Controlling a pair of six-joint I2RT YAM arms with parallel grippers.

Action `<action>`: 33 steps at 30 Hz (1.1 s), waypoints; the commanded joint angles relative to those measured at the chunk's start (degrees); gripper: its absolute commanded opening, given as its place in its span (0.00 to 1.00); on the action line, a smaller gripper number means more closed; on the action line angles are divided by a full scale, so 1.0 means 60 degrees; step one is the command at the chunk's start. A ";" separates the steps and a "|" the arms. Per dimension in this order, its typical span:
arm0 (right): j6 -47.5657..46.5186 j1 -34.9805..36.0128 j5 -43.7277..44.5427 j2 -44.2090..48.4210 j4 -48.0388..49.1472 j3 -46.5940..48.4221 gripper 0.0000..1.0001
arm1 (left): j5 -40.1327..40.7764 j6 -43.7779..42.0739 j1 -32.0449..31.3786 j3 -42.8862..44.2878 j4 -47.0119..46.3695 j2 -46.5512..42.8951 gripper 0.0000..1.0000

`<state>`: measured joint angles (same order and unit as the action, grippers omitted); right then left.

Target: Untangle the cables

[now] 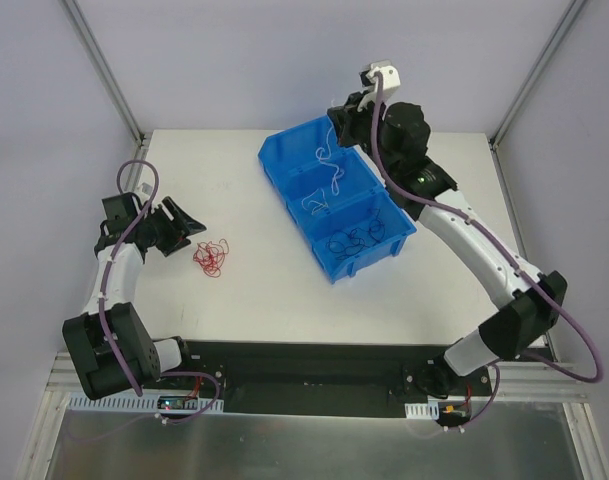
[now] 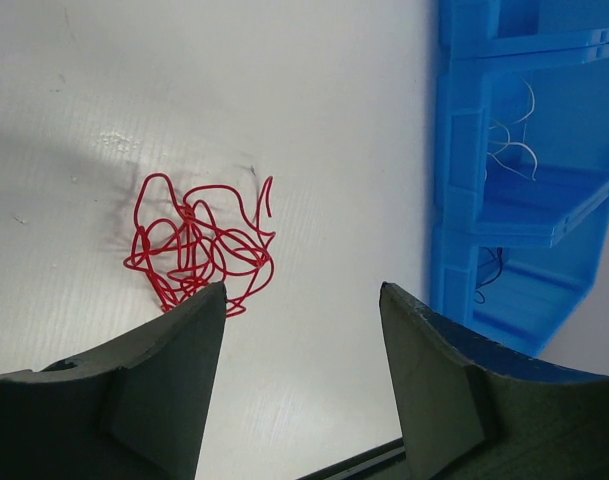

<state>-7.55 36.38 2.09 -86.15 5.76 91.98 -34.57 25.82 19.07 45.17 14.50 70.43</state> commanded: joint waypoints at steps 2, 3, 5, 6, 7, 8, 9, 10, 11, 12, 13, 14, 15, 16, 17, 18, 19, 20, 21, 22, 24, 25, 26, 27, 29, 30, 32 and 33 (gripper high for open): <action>0.0099 -0.0774 0.0855 -0.0729 0.0315 -0.0447 0.01 | -0.0537 -0.0291 -0.0102 0.0104 -0.0190 0.0038 0.62; 0.0290 -0.0935 0.0723 -0.0802 0.0300 -0.0550 0.01 | -0.0596 -0.0290 -0.0102 0.0104 -0.0205 0.0111 0.62; 0.0656 -0.1141 0.0474 -0.0992 0.0402 -0.0740 0.01 | -0.0669 -0.0276 -0.0102 0.0089 -0.0220 0.0199 0.62; 0.0745 -0.1243 0.0327 -0.1153 0.0446 -0.0726 0.01 | -0.0699 -0.0261 -0.0102 0.0075 -0.0220 0.0214 0.61; 0.0833 -0.1331 0.0166 -0.1343 0.0345 -0.0625 0.01 | -0.0684 -0.0247 -0.0117 0.0060 -0.0234 0.0229 0.61; 0.0906 -0.1419 0.0063 -0.1577 0.0097 -0.0450 0.01 | -0.0670 -0.0246 -0.0117 0.0045 -0.0249 0.0200 0.61; 0.0965 -0.1478 0.0033 -0.1753 -0.0224 -0.0245 0.01 | -0.0655 -0.0246 -0.0131 0.0045 -0.0249 0.0214 0.60; 0.1038 -0.1537 -0.0069 -0.1929 -0.0459 -0.0098 0.01 | -0.0611 -0.0261 -0.0131 0.0031 -0.0235 0.0185 0.60; 0.1082 -0.1552 -0.0157 -0.2076 -0.0708 0.0049 0.02 | -0.0596 -0.0261 -0.0131 0.0016 -0.0249 0.0199 0.60; 0.1083 -0.1566 -0.0215 -0.2193 -0.0914 0.0224 0.04 | -0.0582 -0.0261 -0.0131 0.0016 -0.0249 0.0199 0.60; 0.1068 -0.1581 -0.0245 -0.2369 -0.1322 0.0385 0.07 | -0.0596 -0.0261 -0.0146 0.0002 -0.0249 0.0214 0.59; 0.1025 -0.1567 -0.0245 -0.2443 -0.1616 0.0604 0.09 | -0.0611 -0.0261 -0.0146 0.0001 -0.0249 0.0214 0.60; 0.0966 -0.1566 -0.0579 -0.2647 -0.1880 0.0795 0.11 | -0.0596 -0.0261 -0.0161 -0.0013 -0.0249 0.0229 0.60; 0.0908 -0.1581 -0.0640 -0.2779 -0.2115 0.1029 0.15 | -0.0611 -0.0276 -0.0175 -0.0013 -0.0249 0.0214 0.60; 0.0849 -0.1581 -0.0757 -0.2882 -0.2306 0.1205 0.20 | -0.0596 -0.0319 -0.0161 -0.0028 -0.0249 0.0185 0.60; 0.0805 -0.1581 -0.0903 -0.2970 -0.2409 0.1352 0.24 | -0.0582 -0.0349 -0.0161 -0.0028 -0.0235 0.0156 0.61; 0.0775 -0.1581 -0.1021 -0.3014 -0.2512 0.1470 0.28 | -0.0538 -0.0363 -0.0161 -0.0057 -0.0234 0.0141 0.61; 0.0746 -0.1581 -0.1109 -0.3029 -0.2585 0.1529 0.31 | -0.0523 -0.0378 -0.0161 -0.0043 -0.0249 0.0126 0.62; 0.0746 -0.1581 -0.1182 -0.3015 -0.2600 0.1559 0.35 | -0.0509 -0.0393 -0.0161 -0.0057 -0.0249 0.0126 0.62; 0.0760 -0.1596 -0.1284 -0.2971 -0.2615 0.1559 0.37 | -0.0494 -0.0407 -0.0161 -0.0072 -0.0249 0.0126 0.62; 0.0761 -0.1581 -0.1344 -0.2883 -0.2630 0.1486 0.42 | -0.0508 -0.0422 -0.0161 -0.0086 -0.0235 0.0141 0.62; 0.0746 -0.1581 -0.1373 -0.2840 -0.2644 0.1442 0.43 | -0.0508 -0.0422 -0.0161 -0.0086 -0.0234 0.0141 0.62; 0.0731 -0.1567 -0.1460 -0.2825 -0.2644 0.1413 0.45 | -0.0479 -0.0422 -0.0161 -0.0086 -0.0234 0.0170 0.62; 0.0731 -0.1581 -0.1809 -0.2839 -0.2659 0.1441 0.46 | -0.0465 -0.0437 -0.0161 -0.0086 -0.0234 0.0214 0.62; 0.0891 -0.1479 -0.2687 -0.3014 -0.2572 0.1602 0.48 | -0.0479 -0.0466 -0.0161 -0.0028 -0.0191 0.0316 0.61; 0.1081 -0.1363 -0.3243 -0.3174 -0.2426 0.1690 0.49 | -0.0479 -0.0481 -0.0161 -0.0013 -0.0132 0.0389 0.59; 0.1650 -0.0997 -0.4167 -0.3584 -0.1886 0.1938 0.52 | -0.0435 -0.0554 -0.0161 0.0045 -0.0030 0.0536 0.55; 0.2046 -0.0734 -0.4534 -0.3876 -0.1448 0.2027 0.53 | -0.0392 -0.0568 -0.0161 0.0045 0.0000 0.0580 0.54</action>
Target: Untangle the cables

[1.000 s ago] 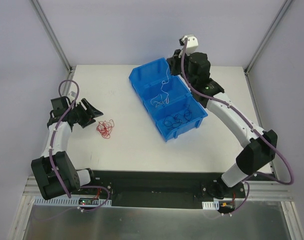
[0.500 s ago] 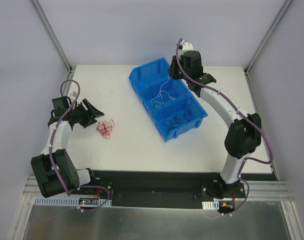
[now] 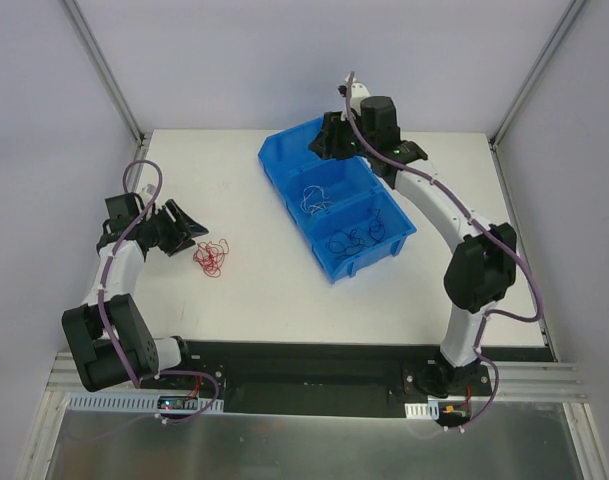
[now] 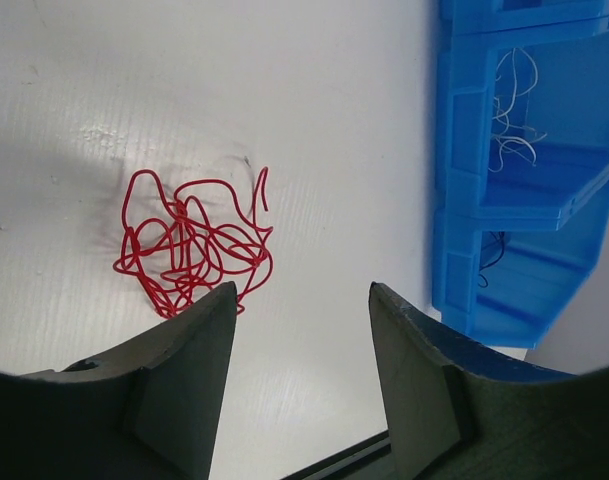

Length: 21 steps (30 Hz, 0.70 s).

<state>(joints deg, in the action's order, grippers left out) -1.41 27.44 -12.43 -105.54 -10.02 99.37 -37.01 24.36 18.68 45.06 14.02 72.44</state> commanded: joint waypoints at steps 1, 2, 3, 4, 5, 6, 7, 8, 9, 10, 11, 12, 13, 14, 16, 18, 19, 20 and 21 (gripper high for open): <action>0.1475 0.1019 -0.2351 -0.0967 0.1622 0.0883 0.54 | 0.0104 -0.0368 -0.0095 0.0078 0.0095 0.0231 0.52; 0.2133 0.1298 -0.2512 -0.1434 0.2206 0.0971 0.54 | 0.0250 -0.0412 -0.0095 0.0078 0.0153 0.0216 0.52; 0.2806 0.1605 -0.2630 -0.1859 0.2546 0.1103 0.55 | 0.0425 -0.0456 -0.0095 0.0078 0.0197 0.0172 0.52; 0.3292 0.1898 -0.2762 -0.2299 0.2825 0.1321 0.55 | 0.0586 -0.0500 -0.0095 0.0078 0.0226 0.0128 0.52; 0.3775 0.2235 -0.2879 -0.2651 0.3016 0.1527 0.55 | 0.0661 -0.0544 -0.0110 0.0078 0.0270 0.0085 0.54; 0.4171 0.2484 -0.2895 -0.3017 0.3235 0.1746 0.55 | 0.0748 -0.0559 -0.0110 0.0093 0.0285 0.0128 0.55; 0.4465 0.2762 -0.2779 -0.3282 0.3267 0.1937 0.55 | 0.0807 -0.0573 -0.0139 0.0093 0.0314 0.0186 0.56; 0.4541 0.3070 -0.2618 -0.3502 0.3252 0.2084 0.55 | 0.0851 -0.0603 -0.0226 0.0107 0.0343 0.0259 0.56; 0.4440 0.3247 -0.2385 -0.3620 0.3194 0.2187 0.55 | 0.0924 -0.0661 -0.0343 0.0151 0.0416 0.0390 0.56; 0.4454 0.3365 -0.2136 -0.3680 0.3165 0.2188 0.55 | 0.1041 -0.0719 -0.0475 0.0224 0.0548 0.0522 0.54; 0.4526 0.3409 -0.1974 -0.3709 0.3121 0.2144 0.55 | 0.1187 -0.0778 -0.0621 0.0355 0.0665 0.0683 0.52; 0.4614 0.3424 -0.1871 -0.3709 0.3149 0.2057 0.55 | 0.1319 -0.0822 -0.0753 0.0444 0.0855 0.0830 0.49; 0.4629 0.3424 -0.1869 -0.3695 0.3208 0.1911 0.55 | 0.1465 -0.0852 -0.0885 0.0517 0.0943 0.0933 0.47; 0.4629 0.3424 -0.1855 -0.3666 0.3281 0.1707 0.55 | 0.1626 -0.0881 -0.1031 0.0561 0.0973 0.1035 0.47; 0.4600 0.3424 -0.1782 -0.3505 0.3719 0.1092 0.55 | 0.1978 -0.0925 -0.1193 0.0693 0.1119 0.1211 0.46; 0.4629 0.3424 -0.1709 -0.3388 0.3926 0.0680 0.55 | 0.2213 -0.0838 -0.1194 0.0795 0.1149 0.1328 0.46; 0.4629 0.3439 -0.1694 -0.3358 0.3926 0.0621 0.55 | 0.2330 -0.0750 -0.1194 0.0854 0.1164 0.1358 0.46; 0.4615 0.3439 -0.1679 -0.3329 0.3854 0.0635 0.55 | 0.2389 -0.0677 -0.1194 0.0913 0.1164 0.1402 0.45; 0.4600 0.3439 -0.1636 -0.3300 0.3795 0.0650 0.55 | 0.2433 -0.0589 -0.1208 0.0957 0.1164 0.1446 0.45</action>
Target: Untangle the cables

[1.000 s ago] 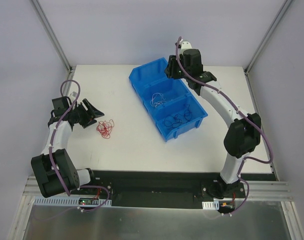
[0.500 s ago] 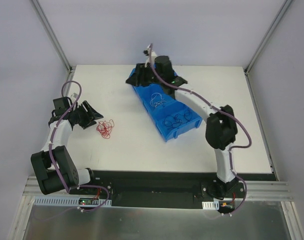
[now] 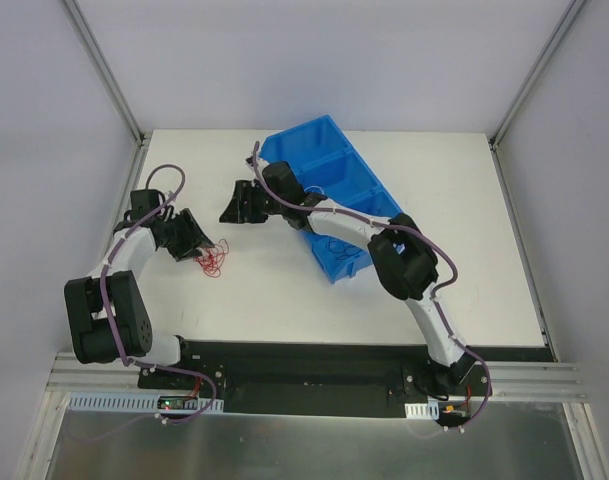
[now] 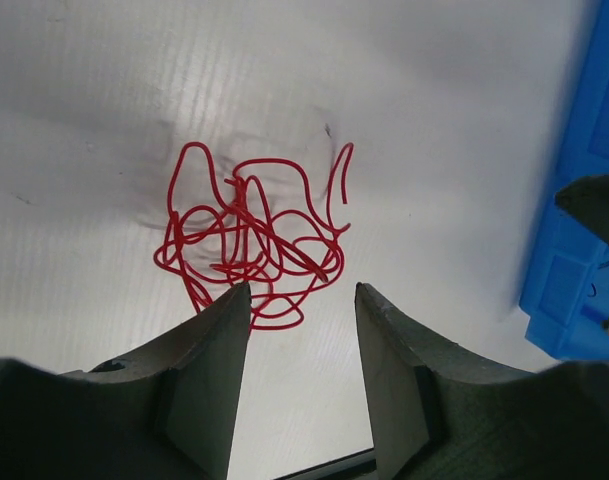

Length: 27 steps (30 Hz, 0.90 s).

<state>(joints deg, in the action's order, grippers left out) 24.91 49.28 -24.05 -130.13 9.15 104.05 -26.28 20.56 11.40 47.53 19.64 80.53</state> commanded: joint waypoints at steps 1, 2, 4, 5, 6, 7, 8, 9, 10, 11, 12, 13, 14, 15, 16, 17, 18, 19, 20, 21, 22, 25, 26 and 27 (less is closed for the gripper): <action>0.0185 -0.0215 0.0332 0.0813 0.0527 -0.0130 0.55 | 0.0790 0.0075 -0.0053 0.0574 0.0228 0.0186 0.45; 0.0127 -0.0215 0.0332 0.0857 0.0512 -0.0130 0.55 | 0.0850 0.0089 -0.0127 0.0662 0.0257 0.0302 0.45; -0.0034 -0.0200 0.0318 0.0843 0.0323 -0.0028 0.55 | 0.0733 0.0206 -0.0171 0.0794 0.0272 0.0551 0.42; -0.0136 -0.0200 0.0318 0.0799 0.0191 0.0060 0.55 | 0.0719 0.0236 -0.0215 0.0838 0.0272 0.0683 0.41; -0.0224 -0.0200 0.0318 0.0755 0.0059 0.0162 0.55 | 0.0675 0.0222 -0.0259 0.0911 0.0286 0.0829 0.40; -0.0298 -0.0215 0.0318 0.0711 -0.0058 0.0236 0.55 | 0.0631 0.0207 -0.0259 0.0955 0.0286 0.0918 0.39; -0.0342 -0.0200 0.0332 0.0682 -0.0103 0.0280 0.55 | 0.0630 0.0207 -0.0274 0.0999 0.0286 0.0977 0.37; -0.0371 -0.0215 0.0332 0.0638 -0.0133 0.0309 0.55 | 0.0689 0.0192 -0.0274 0.1000 0.0301 0.0992 0.35; -0.0372 -0.0215 0.0332 0.0565 -0.0191 0.0368 0.55 | 0.0718 0.0192 -0.0288 0.0971 0.0301 0.0934 0.32; -0.0401 -0.0200 0.0332 0.0492 -0.0322 0.0499 0.55 | 0.0776 0.0163 -0.0274 0.0956 0.0301 0.0904 0.29; -0.0444 -0.0215 0.0361 0.0404 -0.0468 0.0616 0.56 | 0.0806 0.0134 -0.0274 0.0985 0.0301 0.0861 0.25; -0.0488 -0.0186 0.0390 0.0302 -0.0615 0.0748 0.56 | 0.0835 0.0090 -0.0259 0.0970 0.0301 0.0817 0.19; -0.0532 -0.0171 0.0391 0.0199 -0.0732 0.0880 0.57 | 0.0923 0.0075 -0.0274 0.0999 0.0330 0.0744 0.14; -0.0576 -0.0156 0.0376 0.0068 -0.0821 0.1012 0.59 | 0.0981 0.0075 -0.0274 0.0985 0.0330 0.0642 0.10; -0.0635 -0.0084 0.0304 -0.0122 -0.0894 0.1187 0.61 | 0.1069 0.0046 -0.0274 0.0956 0.0316 0.0496 0.06; -0.0679 -0.0039 0.0187 -0.0370 -0.1199 0.1638 0.63 | 0.1099 0.0017 -0.0259 0.0941 0.0316 0.0349 0.03; -0.0766 0.0019 0.0055 -0.0663 -0.1449 0.2005 0.65 | 0.1114 -0.0027 -0.0259 0.0926 0.0316 0.0174 0.00; -0.0796 0.0034 -0.0048 -0.0883 -0.1480 0.2328 0.66 | 0.1099 -0.0071 -0.0274 0.0883 0.0316 0.0012 0.00; -0.0724 0.0078 -0.0121 -0.1060 -0.1727 0.2476 0.67 | 0.1085 -0.0101 -0.0274 0.0795 0.0287 -0.0192 0.00; -0.0607 0.0136 -0.0165 -0.1192 -0.1686 0.2565 0.67 | 0.1099 -0.0159 -0.0274 0.0751 0.0272 -0.0383 0.00; -0.0461 0.0166 -0.0224 -0.1266 -0.1642 0.2609 0.67 | 0.1143 -0.0188 -0.0259 0.0693 0.0257 -0.0544 0.00; 0.0066 0.0254 -0.0268 -0.1296 -0.1191 0.2405 0.67 | 0.1245 -0.0262 -0.0288 0.0473 0.0170 -0.1013 0.00; 0.0213 0.0283 -0.0254 -0.1252 -0.1043 0.2274 0.66 | 0.1333 -0.0262 -0.0259 0.0429 0.0169 -0.1131 0.00; 0.0359 0.0283 -0.0225 -0.1223 -0.0838 0.2113 0.65 | 0.1392 -0.0291 -0.0274 0.0443 0.0155 -0.1248 0.00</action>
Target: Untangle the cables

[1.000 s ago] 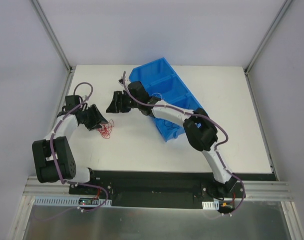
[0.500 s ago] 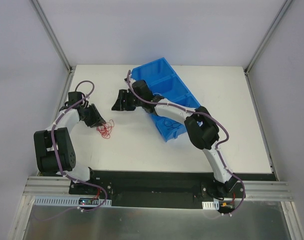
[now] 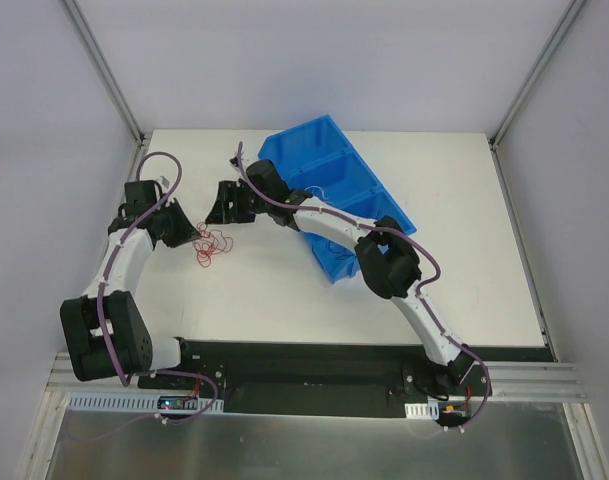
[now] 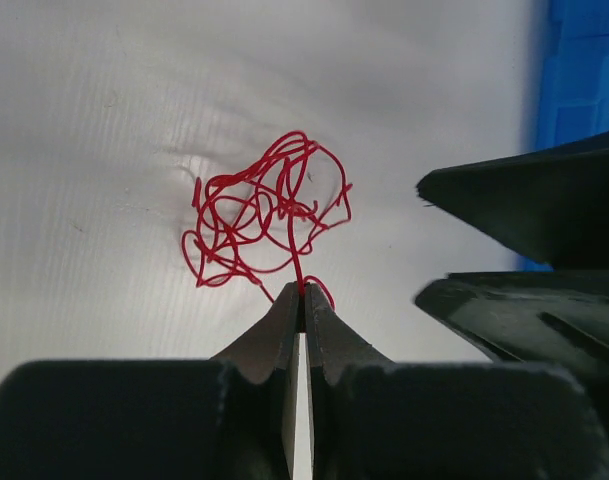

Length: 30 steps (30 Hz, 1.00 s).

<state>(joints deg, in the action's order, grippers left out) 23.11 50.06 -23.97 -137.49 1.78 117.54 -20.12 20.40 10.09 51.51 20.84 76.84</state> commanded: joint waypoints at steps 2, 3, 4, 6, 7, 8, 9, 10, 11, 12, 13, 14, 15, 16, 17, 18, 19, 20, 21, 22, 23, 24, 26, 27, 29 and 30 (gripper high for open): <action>0.0849 0.0196 -0.0210 0.0107 0.0785 -0.0413 0.64 | 0.0423 -0.0310 -0.0041 -0.0249 -0.0118 -0.0867 0.00; 0.0937 0.0211 -0.0210 0.0108 0.0932 -0.0472 0.63 | 0.0438 -0.0310 -0.0041 -0.0264 -0.0191 -0.0969 0.00; 0.1010 0.0211 -0.0195 0.0050 0.0963 -0.0488 0.63 | 0.0438 -0.0324 -0.0041 -0.0293 -0.0250 -0.1086 0.00; 0.1113 0.0211 -0.0020 -0.0038 0.0963 -0.0488 0.61 | 0.0395 -0.0339 -0.0041 -0.0366 -0.0397 -0.1335 0.00; 0.1143 0.0211 0.0111 -0.0097 0.0919 -0.0502 0.60 | 0.0394 -0.0339 -0.0041 -0.0410 -0.0455 -0.1438 0.00; 0.1143 0.0211 0.0243 -0.0127 0.0846 -0.0459 0.60 | 0.0394 -0.0339 -0.0041 -0.0483 -0.0514 -0.1541 0.00; 0.1099 0.0211 0.0273 -0.0214 0.0759 -0.0357 0.60 | 0.0365 -0.0339 -0.0041 -0.0527 -0.0558 -0.1643 0.00; 0.1041 0.0211 0.0259 -0.0331 0.0598 -0.0153 0.59 | 0.0350 -0.0339 -0.0055 -0.0571 -0.0573 -0.1702 0.00; 0.1084 0.0211 0.0230 -0.0448 0.0394 0.0009 0.58 | 0.0321 -0.0354 -0.0041 -0.0586 -0.0588 -0.1746 0.00; 0.1128 0.0211 0.0201 -0.0594 0.0334 0.0126 0.57 | 0.0335 -0.0368 -0.0041 -0.0601 -0.0588 -0.1776 0.00; 0.1215 0.0225 0.0186 -0.0654 0.0333 0.0200 0.57 | 0.0307 -0.0368 -0.0041 -0.0601 -0.0602 -0.1791 0.00; 0.1260 0.0240 0.0215 -0.0727 0.0333 0.0259 0.56 | 0.0306 -0.0368 -0.0041 -0.0601 -0.0588 -0.1834 0.00; 0.1289 0.0255 0.0259 -0.0785 0.0304 0.0317 0.54 | 0.0263 -0.0383 -0.0041 -0.0601 -0.0602 -0.1849 0.00; 0.1304 0.0284 0.0288 -0.0858 0.0275 0.0390 0.53 | 0.0248 -0.0383 -0.0041 -0.0601 -0.0631 -0.1864 0.00; 0.1333 0.0313 0.0303 -0.0917 0.0260 0.0435 0.52 | 0.0204 -0.0397 -0.0041 -0.0601 -0.0632 -0.1893 0.00; 0.1362 0.0328 0.0303 -0.0947 0.0245 0.0479 0.51 | 0.0189 -0.0398 -0.0041 -0.0601 -0.0646 -0.1922 0.00; 0.1435 0.0342 0.0332 -0.1005 0.0245 0.0508 0.50 | 0.0189 -0.0398 -0.0041 -0.0615 -0.0661 -0.1952 0.00; 0.1494 0.0386 0.0303 -0.1064 0.0231 0.0552 0.49 | 0.0160 -0.0412 -0.0041 -0.0630 -0.0675 -0.2010 0.00; 0.1509 0.0430 0.0274 -0.1108 0.0245 0.0581 0.49 | 0.0160 -0.0427 -0.0041 -0.0616 -0.0705 -0.2025 0.00; 0.1524 0.0474 0.0274 -0.1166 0.0245 0.0640 0.48 | 0.0160 -0.0441 -0.0041 -0.0630 -0.0719 -0.2069 0.00; 0.1524 0.0518 0.0288 -0.1196 0.0245 0.0698 0.48 | 0.0160 -0.0442 -0.0041 -0.0616 -0.0734 -0.2098 0.00; 0.1524 0.0576 0.0303 -0.1240 0.0245 0.0713 0.48 | 0.0160 -0.0456 -0.0041 -0.0645 -0.0749 -0.2127 0.00; 0.1509 0.0679 0.0405 -0.1269 0.0274 0.0757 0.48 | 0.0131 -0.0456 -0.0041 -0.0616 -0.0749 -0.2128 0.00; 0.1480 0.0723 0.0434 -0.1269 0.0318 0.0743 0.48 | 0.0102 -0.0456 -0.0041 -0.0616 -0.0749 -0.2128 0.00; 0.1421 0.0782 0.0522 -0.1284 0.0377 0.0743 0.48 | 0.0057 -0.0442 -0.0041 -0.0630 -0.0778 -0.2128 0.00; 0.1407 0.0826 0.0552 -0.1313 0.0391 0.0728 0.49 | 0.0057 -0.0442 -0.0041 -0.0630 -0.0764 -0.2142 0.00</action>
<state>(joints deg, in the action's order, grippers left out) 31.11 53.60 -21.80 -145.77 2.68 118.98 -18.98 18.96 10.09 47.92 17.85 65.41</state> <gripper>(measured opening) 0.481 0.007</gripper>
